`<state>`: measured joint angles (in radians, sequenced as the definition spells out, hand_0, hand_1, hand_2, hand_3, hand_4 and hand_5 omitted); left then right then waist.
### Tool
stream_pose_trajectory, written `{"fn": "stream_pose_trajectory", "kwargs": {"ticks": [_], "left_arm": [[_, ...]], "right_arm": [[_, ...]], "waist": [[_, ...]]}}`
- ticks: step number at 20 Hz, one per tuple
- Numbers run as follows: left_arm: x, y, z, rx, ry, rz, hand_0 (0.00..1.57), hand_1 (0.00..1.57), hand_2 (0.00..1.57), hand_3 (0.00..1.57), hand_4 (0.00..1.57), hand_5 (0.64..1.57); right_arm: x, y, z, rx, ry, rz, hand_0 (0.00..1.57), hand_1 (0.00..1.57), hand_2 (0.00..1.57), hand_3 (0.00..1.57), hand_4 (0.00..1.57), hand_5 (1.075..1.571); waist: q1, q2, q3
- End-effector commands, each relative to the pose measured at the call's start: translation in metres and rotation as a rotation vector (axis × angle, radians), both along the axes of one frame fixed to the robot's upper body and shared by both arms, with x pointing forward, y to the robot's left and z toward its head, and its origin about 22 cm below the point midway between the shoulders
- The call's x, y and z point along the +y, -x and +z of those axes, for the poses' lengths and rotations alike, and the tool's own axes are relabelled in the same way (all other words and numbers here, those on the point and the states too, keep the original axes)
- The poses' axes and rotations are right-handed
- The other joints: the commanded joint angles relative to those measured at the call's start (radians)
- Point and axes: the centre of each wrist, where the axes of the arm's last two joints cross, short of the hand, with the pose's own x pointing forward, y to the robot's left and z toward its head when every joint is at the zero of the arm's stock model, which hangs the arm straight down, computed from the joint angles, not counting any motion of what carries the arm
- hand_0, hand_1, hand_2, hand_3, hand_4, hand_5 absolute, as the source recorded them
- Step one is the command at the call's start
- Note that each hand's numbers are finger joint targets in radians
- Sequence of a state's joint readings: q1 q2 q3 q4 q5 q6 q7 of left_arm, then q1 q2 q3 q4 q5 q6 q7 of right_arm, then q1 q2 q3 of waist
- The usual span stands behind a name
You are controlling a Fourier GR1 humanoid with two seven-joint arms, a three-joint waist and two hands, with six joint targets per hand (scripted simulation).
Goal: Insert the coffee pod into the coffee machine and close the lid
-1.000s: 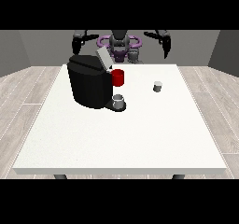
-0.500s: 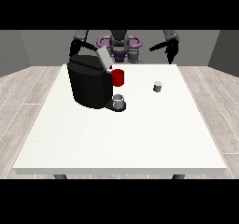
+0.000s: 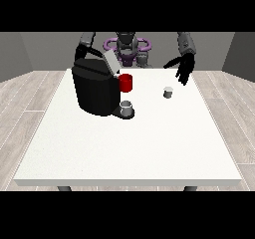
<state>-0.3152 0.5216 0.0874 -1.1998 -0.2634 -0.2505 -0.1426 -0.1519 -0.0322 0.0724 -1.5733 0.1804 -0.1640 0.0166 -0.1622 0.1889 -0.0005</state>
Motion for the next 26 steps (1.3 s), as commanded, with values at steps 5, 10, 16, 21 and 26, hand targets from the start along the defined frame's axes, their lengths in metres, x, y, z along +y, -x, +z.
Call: {"fn": "stream_pose_trajectory", "kwargs": {"ticks": [5,10,16,21,26], "left_arm": [[0.006,-0.017,-0.016,0.081,-0.105,-0.008,0.0,0.0,0.0,0.0,0.0,1.571],[-0.01,-0.032,-0.021,0.067,-0.207,-0.002,0.0,0.0,0.29,0.0,0.0,1.571],[-0.031,-0.054,-0.016,-0.034,-0.271,0.015,0.94,0.94,0.95,0.69,0.08,1.571],[-0.021,-0.047,-0.033,-0.069,-0.412,-0.049,1.04,1.04,1.11,0.91,0.46,1.571],[-0.029,-0.052,-0.035,0.024,-0.54,-0.09,0.83,0.83,1.0,0.86,0.34,1.571]], "right_arm": [[-0.001,-0.005,-0.01,0.025,0.006,0.013,0.0,0.0,0.0,0.0,0.0,1.571],[0.006,-0.02,-0.008,0.06,-0.022,0.017,0.0,0.0,0.0,0.0,0.0,1.571],[0.01,-0.028,-0.008,0.096,0.009,0.011,0.0,0.0,0.0,0.0,0.0,1.571],[0.015,-0.027,-0.006,0.073,-0.009,0.027,0.0,0.0,0.0,0.0,0.0,1.571],[0.012,-0.032,-0.018,0.104,-0.018,0.04,0.0,0.0,0.0,0.0,0.0,1.571]], "waist": [[-0.008,0.06,0.0004],[0.019,0.068,0.0005],[0.014,0.066,0.0004],[0.013,0.075,0.0002],[0.016,0.059,0.0007]]}}
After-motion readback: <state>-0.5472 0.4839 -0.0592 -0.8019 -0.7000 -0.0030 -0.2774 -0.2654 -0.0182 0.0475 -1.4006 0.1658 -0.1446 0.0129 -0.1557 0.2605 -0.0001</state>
